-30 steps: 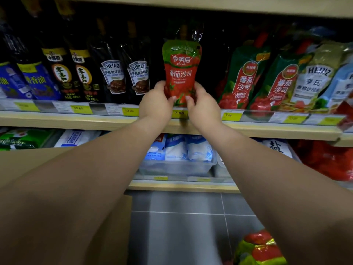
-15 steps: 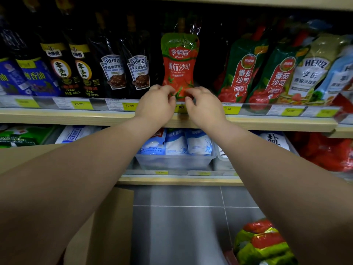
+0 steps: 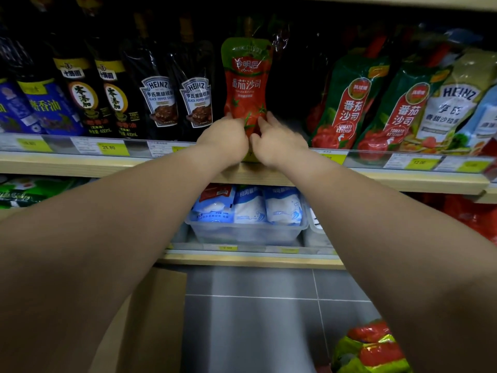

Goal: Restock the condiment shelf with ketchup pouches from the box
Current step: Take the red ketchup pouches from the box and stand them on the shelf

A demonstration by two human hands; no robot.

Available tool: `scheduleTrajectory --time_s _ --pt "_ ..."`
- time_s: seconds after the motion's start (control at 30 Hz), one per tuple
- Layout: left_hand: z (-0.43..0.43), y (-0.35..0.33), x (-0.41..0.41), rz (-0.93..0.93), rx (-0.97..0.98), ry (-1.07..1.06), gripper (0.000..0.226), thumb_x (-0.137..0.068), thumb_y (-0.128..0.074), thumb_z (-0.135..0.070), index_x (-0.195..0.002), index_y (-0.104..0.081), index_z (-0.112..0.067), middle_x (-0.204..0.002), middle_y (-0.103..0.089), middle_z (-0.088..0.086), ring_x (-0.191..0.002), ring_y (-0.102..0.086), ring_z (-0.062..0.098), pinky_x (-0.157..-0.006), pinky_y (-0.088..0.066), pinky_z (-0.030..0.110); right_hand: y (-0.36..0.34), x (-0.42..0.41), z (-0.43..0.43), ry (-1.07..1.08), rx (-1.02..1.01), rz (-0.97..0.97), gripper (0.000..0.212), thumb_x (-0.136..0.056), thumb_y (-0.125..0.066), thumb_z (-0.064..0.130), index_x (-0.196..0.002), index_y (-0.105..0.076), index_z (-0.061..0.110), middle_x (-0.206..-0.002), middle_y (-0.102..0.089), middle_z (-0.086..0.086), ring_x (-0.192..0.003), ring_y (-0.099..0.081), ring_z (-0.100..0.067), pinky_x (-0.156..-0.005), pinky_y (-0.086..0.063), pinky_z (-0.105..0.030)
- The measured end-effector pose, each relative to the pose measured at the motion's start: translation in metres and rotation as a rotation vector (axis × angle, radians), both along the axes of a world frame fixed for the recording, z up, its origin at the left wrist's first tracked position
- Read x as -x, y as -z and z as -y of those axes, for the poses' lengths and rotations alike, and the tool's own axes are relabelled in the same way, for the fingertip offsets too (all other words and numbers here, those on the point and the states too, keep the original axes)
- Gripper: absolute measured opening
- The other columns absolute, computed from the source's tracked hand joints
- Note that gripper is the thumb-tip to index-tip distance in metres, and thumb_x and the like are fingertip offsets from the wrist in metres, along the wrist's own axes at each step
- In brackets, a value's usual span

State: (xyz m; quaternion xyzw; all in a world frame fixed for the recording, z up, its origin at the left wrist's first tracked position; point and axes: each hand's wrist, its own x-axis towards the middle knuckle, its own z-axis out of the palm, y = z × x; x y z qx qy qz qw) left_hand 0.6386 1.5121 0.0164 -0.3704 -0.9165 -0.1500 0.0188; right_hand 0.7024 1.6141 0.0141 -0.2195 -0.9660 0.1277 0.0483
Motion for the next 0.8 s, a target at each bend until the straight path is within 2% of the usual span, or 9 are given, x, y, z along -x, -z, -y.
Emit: scheduleTrajectory --time_s 0.1,0.2,0.3,0.37,0.4,0.53,0.63,0.8 --pt "-0.006 -0.002 0.005 0.007 0.048 -0.023 0.044 -0.095 -0.037 -0.015 -0.138 -0.036 -0.005 -0.137 -0.040 0.024 -0.123 -0.043 0.036 -0.102 -0.037 0.040 -0.002 0.007 -0.004 0.007 -0.004 0.073 0.063 -0.094 -0.024 0.047 -0.150 -0.011 0.023 -0.160 0.000 0.002 -0.146 -0.007 -0.022 -0.117 -0.013 -0.047" --pt "-0.008 -0.002 0.009 0.017 0.020 -0.016 0.045 -0.096 -0.038 -0.011 -0.140 -0.033 -0.004 -0.138 -0.040 0.025 -0.126 -0.040 0.034 -0.103 -0.034 0.036 -0.002 0.010 -0.006 0.014 -0.008 0.091 0.060 -0.095 -0.025 0.044 -0.149 -0.013 0.024 -0.160 -0.001 0.004 -0.146 -0.006 -0.022 -0.117 -0.012 -0.047" --pt "0.000 -0.002 0.011 0.039 -0.075 -0.024 0.039 -0.096 -0.042 -0.016 -0.134 -0.045 -0.009 -0.136 -0.047 0.017 -0.122 -0.045 0.031 -0.101 -0.038 0.036 0.002 0.004 -0.004 0.019 -0.054 -0.064 0.051 -0.093 -0.034 0.037 -0.140 -0.038 0.019 -0.154 -0.028 -0.004 -0.139 -0.028 -0.026 -0.110 -0.025 -0.043" --pt "0.009 -0.001 0.006 0.016 -0.166 0.002 0.038 -0.095 -0.046 -0.021 -0.131 -0.051 -0.011 -0.132 -0.051 0.016 -0.118 -0.049 0.031 -0.098 -0.040 0.035 0.006 -0.005 0.001 0.013 -0.119 -0.219 0.041 -0.091 -0.040 0.033 -0.124 -0.055 0.013 -0.135 -0.051 -0.009 -0.124 -0.045 -0.030 -0.100 -0.034 -0.039" --pt "0.015 -0.001 0.002 -0.004 -0.207 0.019 0.037 -0.094 -0.049 -0.023 -0.129 -0.052 -0.012 -0.130 -0.052 0.015 -0.117 -0.051 0.030 -0.097 -0.041 0.034 0.008 -0.009 0.004 0.009 -0.129 -0.282 0.038 -0.091 -0.042 0.031 -0.119 -0.058 0.012 -0.126 -0.057 -0.011 -0.118 -0.048 -0.031 -0.097 -0.036 -0.037" --pt "0.047 -0.001 -0.014 -0.057 -0.353 0.060 0.033 -0.091 -0.053 -0.025 -0.122 -0.058 -0.016 -0.122 -0.057 0.010 -0.110 -0.055 0.023 -0.087 -0.038 0.022 0.016 -0.034 0.022 -0.036 -0.083 -0.463 0.037 -0.088 -0.048 0.026 -0.120 -0.058 0.010 -0.123 -0.059 -0.010 -0.116 -0.046 -0.028 -0.100 -0.035 -0.036" --pt "0.081 0.004 -0.030 -0.047 -0.440 0.051 0.028 -0.090 -0.054 -0.023 -0.115 -0.062 -0.016 -0.116 -0.060 0.006 -0.107 -0.055 0.018 -0.086 -0.036 0.018 0.027 -0.053 0.052 -0.093 -0.065 -0.551 0.036 -0.085 -0.052 0.022 -0.116 -0.061 0.007 -0.118 -0.061 -0.010 -0.113 -0.048 -0.029 -0.099 -0.036 -0.037" --pt "0.150 0.040 -0.049 0.079 -0.447 -0.056 0.022 -0.087 -0.058 -0.020 -0.108 -0.065 -0.014 -0.106 -0.060 0.002 -0.096 -0.056 0.014 -0.078 -0.033 0.010 0.058 -0.069 0.119 -0.173 0.061 -0.438 0.032 -0.083 -0.056 0.020 -0.110 -0.063 0.005 -0.109 -0.064 -0.013 -0.103 -0.054 -0.033 -0.095 -0.040 -0.038"
